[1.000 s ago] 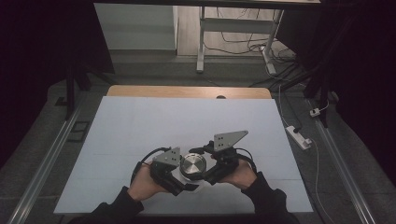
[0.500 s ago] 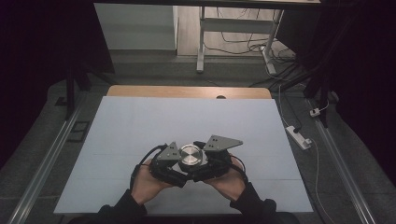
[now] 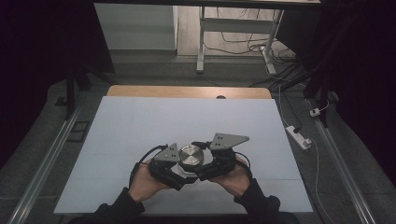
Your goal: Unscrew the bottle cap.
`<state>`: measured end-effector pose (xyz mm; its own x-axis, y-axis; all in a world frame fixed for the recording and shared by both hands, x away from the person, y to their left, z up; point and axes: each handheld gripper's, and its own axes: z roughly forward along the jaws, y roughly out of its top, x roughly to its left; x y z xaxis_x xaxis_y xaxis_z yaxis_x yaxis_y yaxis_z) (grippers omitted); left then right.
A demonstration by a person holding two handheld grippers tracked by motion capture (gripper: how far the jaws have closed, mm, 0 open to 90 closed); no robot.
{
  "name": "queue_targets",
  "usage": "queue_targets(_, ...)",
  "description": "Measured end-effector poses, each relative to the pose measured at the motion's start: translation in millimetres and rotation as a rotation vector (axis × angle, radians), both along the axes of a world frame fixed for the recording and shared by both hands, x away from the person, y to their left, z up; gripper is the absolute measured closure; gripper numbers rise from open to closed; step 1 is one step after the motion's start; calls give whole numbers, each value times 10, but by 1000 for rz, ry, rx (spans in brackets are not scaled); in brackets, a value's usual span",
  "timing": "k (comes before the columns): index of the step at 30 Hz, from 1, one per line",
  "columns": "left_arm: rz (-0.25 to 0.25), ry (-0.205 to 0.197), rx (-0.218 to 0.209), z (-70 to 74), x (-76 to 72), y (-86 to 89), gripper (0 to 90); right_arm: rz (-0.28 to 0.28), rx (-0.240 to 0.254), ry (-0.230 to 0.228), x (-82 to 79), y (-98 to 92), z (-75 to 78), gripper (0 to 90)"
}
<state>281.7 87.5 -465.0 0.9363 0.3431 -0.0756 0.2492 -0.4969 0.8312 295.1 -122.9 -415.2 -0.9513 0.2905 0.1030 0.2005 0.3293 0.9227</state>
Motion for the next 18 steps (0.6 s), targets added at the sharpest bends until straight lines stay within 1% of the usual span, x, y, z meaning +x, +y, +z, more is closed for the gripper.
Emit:
queue_targets(1, 1, 1, -1, -3, 4, 6, 159, 6, 0, -3, 1, -9, 16, 193)
queue_targets(4, 12, 1, 2, -6, 20, 21, 159, -3, -2, -9, 12, -40, 42, 193)
queue_targets(8, 39, 5, 5, -26, 49, 45, 158, -11, -1, -15, 25, -68, 44, 192)
queue_targets(11, 58, 7, 6, -41, 78, 64, 158, -18, 0, -25, 12, -76, 51, 192)
queue_targets(18, 99, 8, 7, -57, 127, 107, 158, -16, -13, -46, -27, -82, 65, 192)
